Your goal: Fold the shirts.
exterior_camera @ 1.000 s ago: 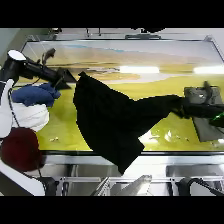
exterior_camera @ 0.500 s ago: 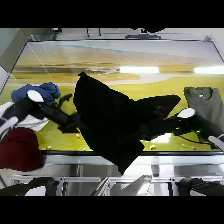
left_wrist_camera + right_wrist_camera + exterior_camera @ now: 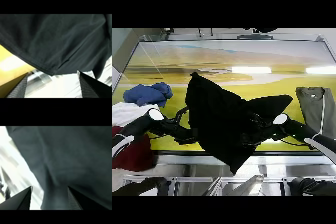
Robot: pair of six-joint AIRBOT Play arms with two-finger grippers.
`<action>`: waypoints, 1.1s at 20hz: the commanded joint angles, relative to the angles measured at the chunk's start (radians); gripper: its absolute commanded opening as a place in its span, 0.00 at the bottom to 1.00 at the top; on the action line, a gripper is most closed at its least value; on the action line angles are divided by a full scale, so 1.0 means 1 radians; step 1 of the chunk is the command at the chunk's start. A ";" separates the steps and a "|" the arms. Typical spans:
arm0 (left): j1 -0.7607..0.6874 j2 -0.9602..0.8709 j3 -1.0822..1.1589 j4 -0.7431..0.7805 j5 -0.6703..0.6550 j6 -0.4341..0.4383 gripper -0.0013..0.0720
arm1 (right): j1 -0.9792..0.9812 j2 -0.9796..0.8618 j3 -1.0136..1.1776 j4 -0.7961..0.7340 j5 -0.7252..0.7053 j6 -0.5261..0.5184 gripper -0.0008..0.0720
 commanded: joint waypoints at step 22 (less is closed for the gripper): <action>0.013 -0.023 -0.013 -0.189 0.152 0.172 0.05 | -0.107 -0.024 0.105 0.285 -0.095 -0.281 0.03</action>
